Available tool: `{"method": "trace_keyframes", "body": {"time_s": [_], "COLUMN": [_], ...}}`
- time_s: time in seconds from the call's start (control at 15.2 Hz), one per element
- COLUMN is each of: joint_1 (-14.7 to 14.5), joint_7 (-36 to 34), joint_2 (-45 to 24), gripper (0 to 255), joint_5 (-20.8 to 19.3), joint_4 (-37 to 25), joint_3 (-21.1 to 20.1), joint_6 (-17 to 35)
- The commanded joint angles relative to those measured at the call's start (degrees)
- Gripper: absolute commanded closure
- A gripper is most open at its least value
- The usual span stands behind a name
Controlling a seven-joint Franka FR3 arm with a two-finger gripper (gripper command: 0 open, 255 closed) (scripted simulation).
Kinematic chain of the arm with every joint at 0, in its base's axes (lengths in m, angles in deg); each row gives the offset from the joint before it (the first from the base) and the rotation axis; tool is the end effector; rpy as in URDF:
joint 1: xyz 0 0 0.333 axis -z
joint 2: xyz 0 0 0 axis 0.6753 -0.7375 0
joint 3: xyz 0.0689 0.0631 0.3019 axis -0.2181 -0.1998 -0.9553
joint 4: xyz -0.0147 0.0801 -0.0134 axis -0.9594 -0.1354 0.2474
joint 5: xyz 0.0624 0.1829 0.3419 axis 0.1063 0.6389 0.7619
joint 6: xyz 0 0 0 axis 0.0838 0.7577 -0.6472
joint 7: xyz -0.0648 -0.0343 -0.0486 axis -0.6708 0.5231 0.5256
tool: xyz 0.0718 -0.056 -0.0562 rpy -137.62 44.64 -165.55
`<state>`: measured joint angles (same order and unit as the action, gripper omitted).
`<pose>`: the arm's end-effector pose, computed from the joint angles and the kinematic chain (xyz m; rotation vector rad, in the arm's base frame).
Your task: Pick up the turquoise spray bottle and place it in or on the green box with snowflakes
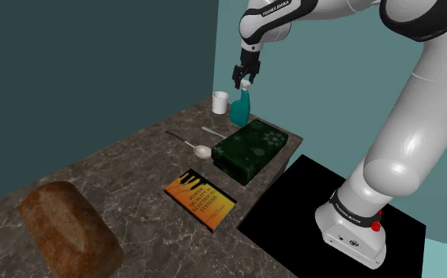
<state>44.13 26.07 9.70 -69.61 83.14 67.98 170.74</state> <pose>0.5778 -0.1286 0.4198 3.1082 -0.0555 0.0806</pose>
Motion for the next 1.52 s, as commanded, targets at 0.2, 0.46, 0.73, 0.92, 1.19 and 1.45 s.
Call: {"method": "trace_keyframes", "body": {"time_s": [0.2,0.46,0.73,0.92,1.19,1.45], "joint_1": [0.0,0.0,0.0,0.0,0.0,-0.1], "joint_7": [0.0,0.0,0.0,0.0,-0.1,-0.2], "joint_2": [-0.1,-0.1,-0.1,-0.1,0.7,1.6], "gripper": [0,255,255,255,255,255], "joint_5": [0.0,0.0,0.0,0.0,-0.2,-0.3], "joint_4": [0.1,0.1,0.1,0.1,-1.3,-3.3], "joint_3": [0.0,0.0,0.0,0.0,0.0,0.0], "joint_6": [0.2,0.2,0.2,0.2,-1.9,-4.8]}}
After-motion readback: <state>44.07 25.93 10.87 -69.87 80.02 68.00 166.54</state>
